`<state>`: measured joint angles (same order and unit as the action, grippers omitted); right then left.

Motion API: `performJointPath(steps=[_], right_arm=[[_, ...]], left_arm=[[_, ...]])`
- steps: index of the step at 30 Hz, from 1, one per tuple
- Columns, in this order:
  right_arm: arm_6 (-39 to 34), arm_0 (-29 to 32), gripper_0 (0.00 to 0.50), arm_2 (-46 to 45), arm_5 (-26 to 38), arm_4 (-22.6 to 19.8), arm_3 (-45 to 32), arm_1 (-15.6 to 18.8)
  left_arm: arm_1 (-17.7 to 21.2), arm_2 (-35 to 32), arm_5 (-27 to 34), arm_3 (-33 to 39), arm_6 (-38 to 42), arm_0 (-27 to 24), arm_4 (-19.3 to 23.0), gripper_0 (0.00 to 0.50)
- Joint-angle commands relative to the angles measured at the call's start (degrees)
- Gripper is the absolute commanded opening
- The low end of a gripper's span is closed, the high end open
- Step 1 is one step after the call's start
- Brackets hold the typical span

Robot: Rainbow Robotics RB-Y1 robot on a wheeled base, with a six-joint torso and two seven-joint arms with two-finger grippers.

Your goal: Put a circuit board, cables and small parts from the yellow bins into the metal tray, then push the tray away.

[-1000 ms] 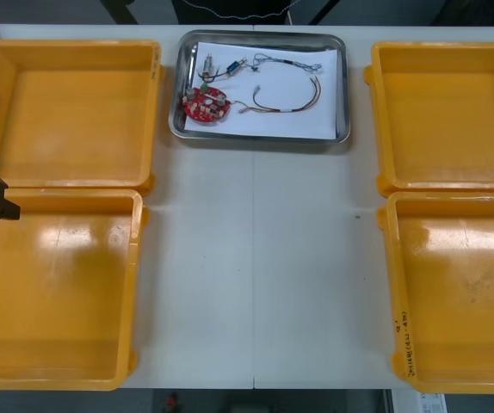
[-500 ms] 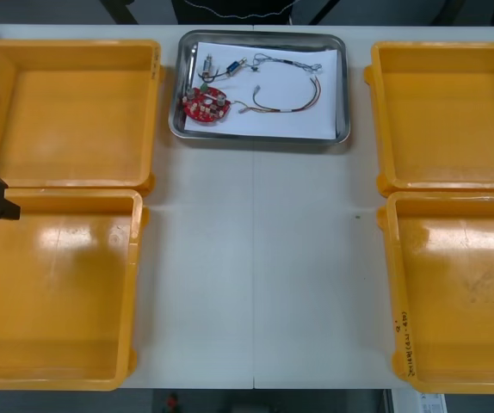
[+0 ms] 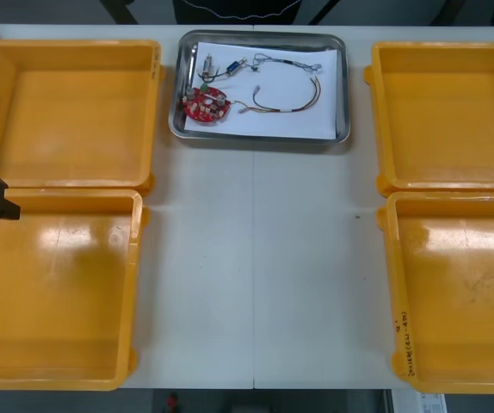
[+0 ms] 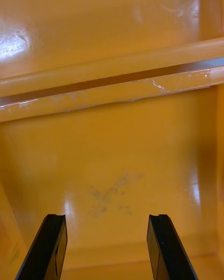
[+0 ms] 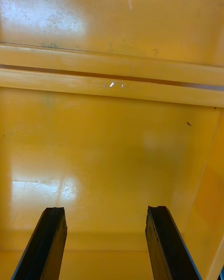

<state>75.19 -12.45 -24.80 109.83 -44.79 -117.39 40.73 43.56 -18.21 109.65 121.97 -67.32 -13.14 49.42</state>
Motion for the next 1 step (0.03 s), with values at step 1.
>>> performJointPath(steps=[1], right_arm=[[0.04,0.58,0.5,0.63,0.17,-0.47,-0.47,2.34]], left_arm=[[2.41,-1.57,0.35,1.61,3.16,1.01,0.41,0.5]])
